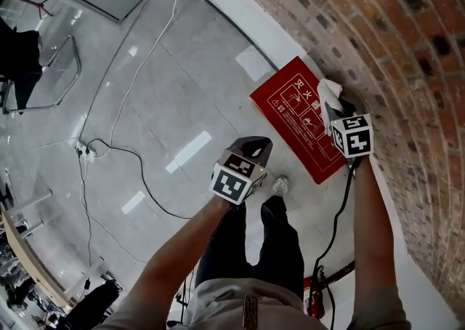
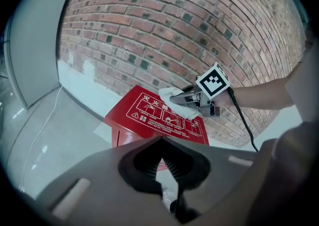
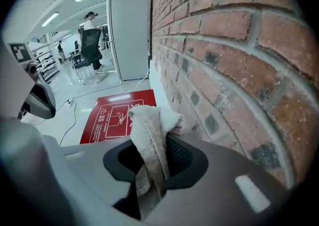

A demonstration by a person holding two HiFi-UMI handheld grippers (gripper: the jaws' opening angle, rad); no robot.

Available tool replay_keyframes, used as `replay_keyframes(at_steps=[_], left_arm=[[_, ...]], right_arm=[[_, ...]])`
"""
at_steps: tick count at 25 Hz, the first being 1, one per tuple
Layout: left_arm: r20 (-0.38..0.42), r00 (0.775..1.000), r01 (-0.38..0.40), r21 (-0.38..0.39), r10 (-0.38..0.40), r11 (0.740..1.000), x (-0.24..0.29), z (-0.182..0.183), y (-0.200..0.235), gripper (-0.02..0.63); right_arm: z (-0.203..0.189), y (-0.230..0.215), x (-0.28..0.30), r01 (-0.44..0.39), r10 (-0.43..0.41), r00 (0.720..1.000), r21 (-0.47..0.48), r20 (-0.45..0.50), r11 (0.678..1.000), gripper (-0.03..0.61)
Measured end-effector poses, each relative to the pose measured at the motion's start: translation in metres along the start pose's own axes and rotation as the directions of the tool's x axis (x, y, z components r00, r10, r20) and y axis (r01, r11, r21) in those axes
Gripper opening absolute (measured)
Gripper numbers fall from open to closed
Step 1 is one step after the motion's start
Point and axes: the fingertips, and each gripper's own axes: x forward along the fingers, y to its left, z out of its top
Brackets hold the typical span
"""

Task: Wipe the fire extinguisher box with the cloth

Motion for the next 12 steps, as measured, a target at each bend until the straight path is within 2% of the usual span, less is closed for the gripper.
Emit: replay_keyframes(at_steps=[3, 6, 12], left_arm=[[-0.009, 1.0, -0.015, -0.02, 0.015, 1.0, -0.003, -0.011, 0.008, 0.0], [-0.019, 0.999, -0.029, -0.03, 0.028, 0.999, -0.008, -0.02, 0.015, 0.0], [-0.033, 0.997, -0.065, -0.042, 0.063, 0.997, -0.024, -0.035, 0.03, 0.0]], right_arm=[[-0.002, 0.027, -0.001, -0.053, 0.053, 0.999, -0.01, 0.001, 0.999, 0.12], [-0.007, 0.073, -0.002, -0.123, 0.123, 0.992, -0.047, 0.0, 0.991, 0.12], [-0.014, 0.162, -0.004, -0.253, 0.253, 0.967, -0.06, -0.004, 0.966, 0.12]])
